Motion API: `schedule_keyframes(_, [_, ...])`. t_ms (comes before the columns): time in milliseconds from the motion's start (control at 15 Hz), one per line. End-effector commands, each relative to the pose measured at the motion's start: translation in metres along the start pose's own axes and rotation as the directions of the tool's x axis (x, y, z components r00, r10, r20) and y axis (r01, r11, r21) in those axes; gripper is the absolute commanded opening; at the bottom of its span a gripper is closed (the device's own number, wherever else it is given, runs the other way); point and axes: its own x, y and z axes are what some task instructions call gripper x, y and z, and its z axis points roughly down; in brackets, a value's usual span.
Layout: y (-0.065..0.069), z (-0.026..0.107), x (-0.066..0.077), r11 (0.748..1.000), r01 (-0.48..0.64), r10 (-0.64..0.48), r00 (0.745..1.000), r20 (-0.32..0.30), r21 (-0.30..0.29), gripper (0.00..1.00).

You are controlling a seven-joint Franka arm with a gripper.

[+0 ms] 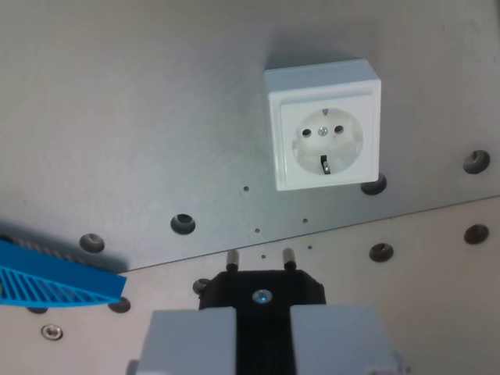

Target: Move above the white socket

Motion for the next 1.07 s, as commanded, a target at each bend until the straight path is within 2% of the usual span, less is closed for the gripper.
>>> schedule_keyframes(67, [0.011,0.017,-0.001,0.998,0.062,-0.061,0.995,-0.085,0.008,0.00])
schedule_keyframes(467, [0.024,0.048,-0.004,0.997,0.072,-0.071,0.994,-0.089,0.006,0.00])
schedule_keyframes(1067, [0.037,0.093,-0.006,0.997,0.080,-0.081,0.993,-0.089,-0.008,0.00])
